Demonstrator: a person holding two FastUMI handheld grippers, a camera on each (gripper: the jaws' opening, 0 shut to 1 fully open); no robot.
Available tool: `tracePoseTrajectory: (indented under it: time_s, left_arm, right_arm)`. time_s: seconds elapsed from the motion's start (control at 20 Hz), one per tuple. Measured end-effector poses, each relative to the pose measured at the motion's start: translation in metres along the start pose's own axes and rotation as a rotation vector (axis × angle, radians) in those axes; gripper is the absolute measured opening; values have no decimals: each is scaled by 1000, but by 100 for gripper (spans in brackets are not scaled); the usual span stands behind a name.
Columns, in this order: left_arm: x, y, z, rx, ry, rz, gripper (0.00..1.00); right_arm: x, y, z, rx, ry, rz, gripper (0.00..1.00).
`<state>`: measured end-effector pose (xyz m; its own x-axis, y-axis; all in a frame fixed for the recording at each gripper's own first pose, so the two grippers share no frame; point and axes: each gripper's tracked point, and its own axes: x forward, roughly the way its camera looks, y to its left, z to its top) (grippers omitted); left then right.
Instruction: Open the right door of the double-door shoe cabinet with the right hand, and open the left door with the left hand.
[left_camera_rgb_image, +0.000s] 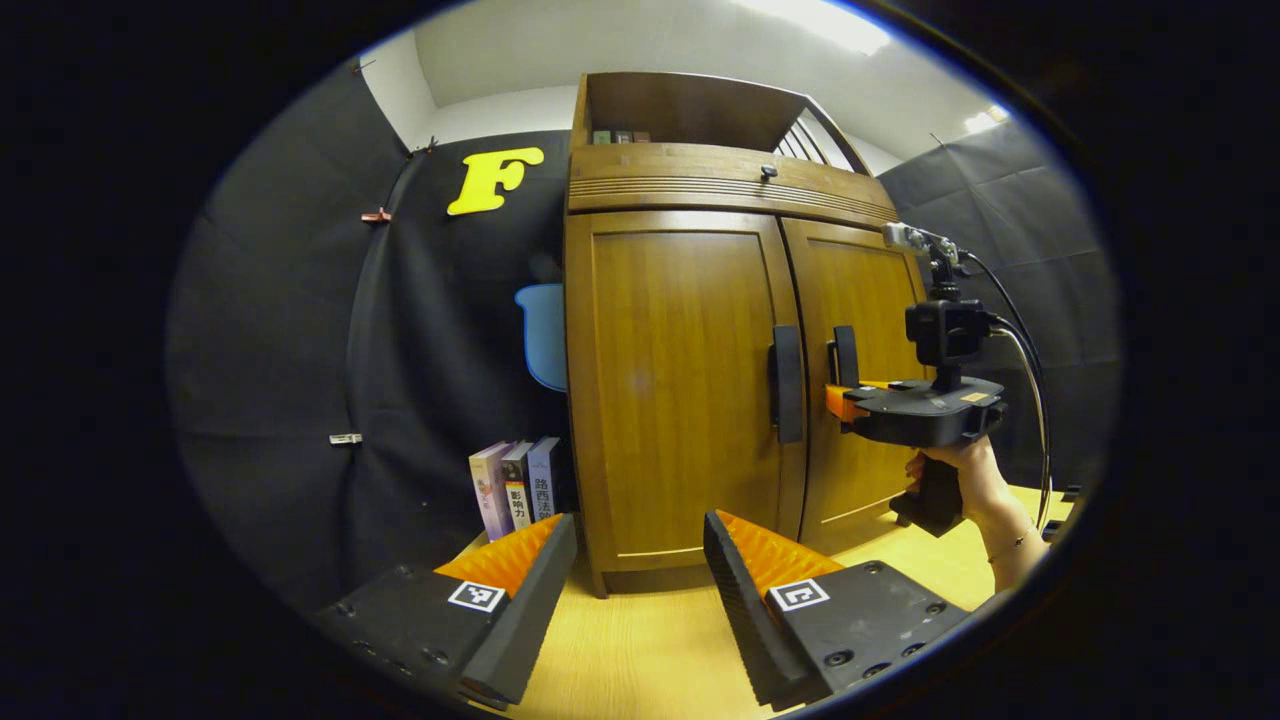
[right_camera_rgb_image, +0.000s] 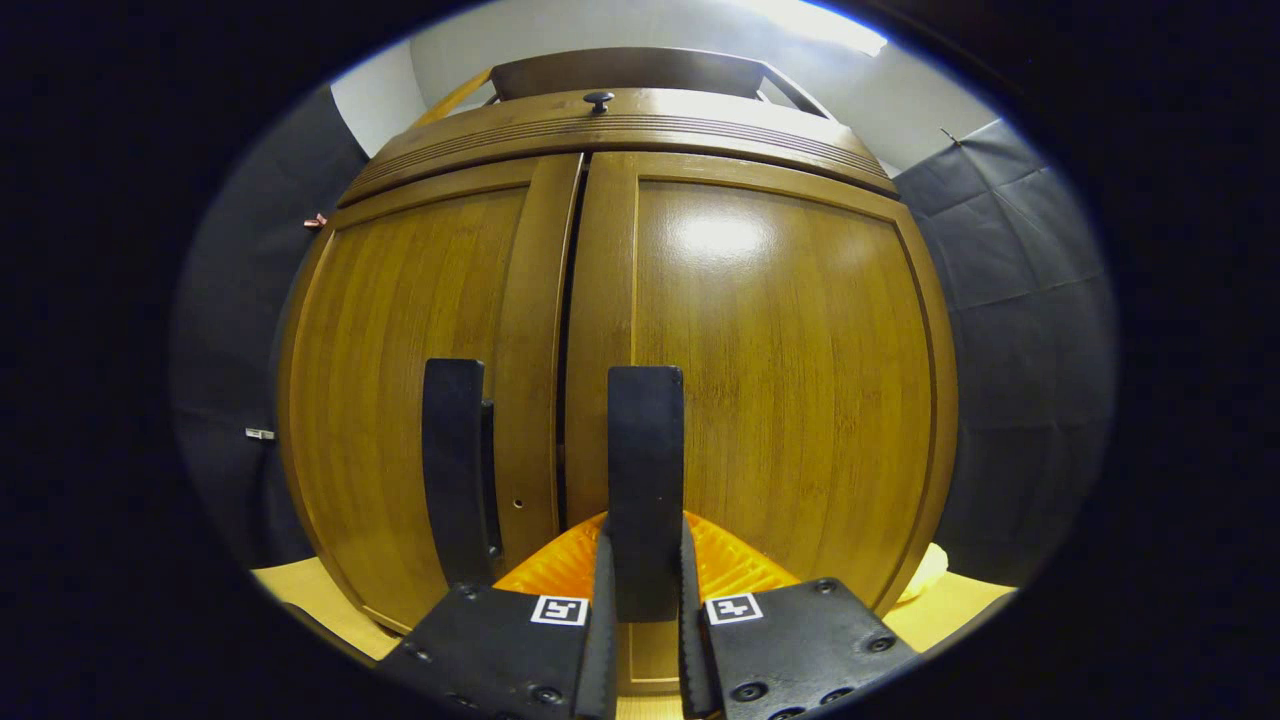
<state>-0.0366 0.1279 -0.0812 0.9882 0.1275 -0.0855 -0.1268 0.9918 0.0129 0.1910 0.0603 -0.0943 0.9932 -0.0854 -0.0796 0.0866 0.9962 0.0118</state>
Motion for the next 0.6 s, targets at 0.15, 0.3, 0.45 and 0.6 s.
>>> tracePoseTrajectory:
  time_s: [0.15,0.3,0.45,0.6]
  left_arm:
    - [-14,8,2,42,17,50,81]
    - [-34,3,10,61,8,73,81]
    - [-50,-9,9,45,17,71,81]
    - [-60,-21,10,35,25,73,81]
  right_arm:
    - [-8,1,0,11,18,41,28]
    - [-33,-2,5,1,32,92,24]
    - [-66,-12,11,3,34,147,24]
    - [-95,-26,18,5,36,187,24]
